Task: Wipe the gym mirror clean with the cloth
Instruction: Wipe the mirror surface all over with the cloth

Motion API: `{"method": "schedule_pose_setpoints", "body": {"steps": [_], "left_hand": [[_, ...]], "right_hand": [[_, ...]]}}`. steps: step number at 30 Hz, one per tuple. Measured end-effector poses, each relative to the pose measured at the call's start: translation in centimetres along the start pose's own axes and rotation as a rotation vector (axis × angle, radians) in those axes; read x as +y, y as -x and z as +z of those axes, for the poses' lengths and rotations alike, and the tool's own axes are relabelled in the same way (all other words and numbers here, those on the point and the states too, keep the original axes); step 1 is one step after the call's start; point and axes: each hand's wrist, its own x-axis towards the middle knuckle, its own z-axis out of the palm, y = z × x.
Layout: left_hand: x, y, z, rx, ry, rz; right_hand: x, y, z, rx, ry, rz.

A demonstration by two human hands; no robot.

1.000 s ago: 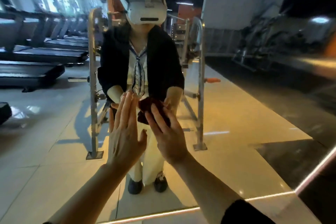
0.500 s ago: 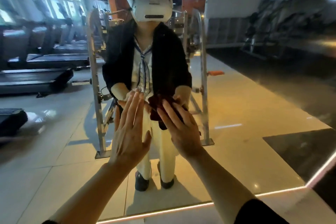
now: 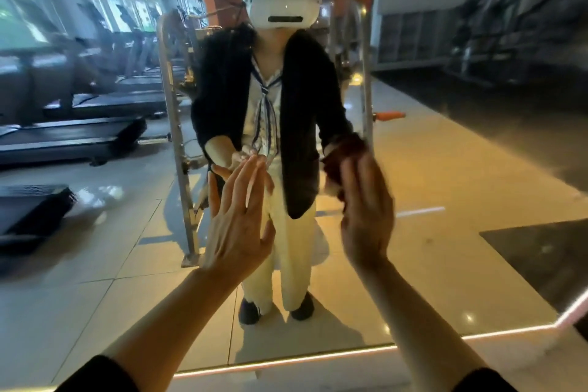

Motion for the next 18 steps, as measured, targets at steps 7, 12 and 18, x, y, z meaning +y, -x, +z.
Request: {"method": "schedule_pose_setpoints", "body": {"steps": [7, 12, 18], "left_hand": [[-0.4, -0.7, -0.9, -0.007, 0.033, 0.063], [-4.4, -3.2, -4.0, 0.021, -0.067, 0.183], [-8.8, -9.1, -10.2, 0.186, -0.101, 0.236]], "right_hand": [[-4.8, -2.0, 1.2, 0.045, -0.019, 0.231], [-6.1, -7.3, 1.2, -0.025, 0.023, -0.129], [-10.5, -17.9, 1.8, 0.192, -0.044, 0.320]]}}
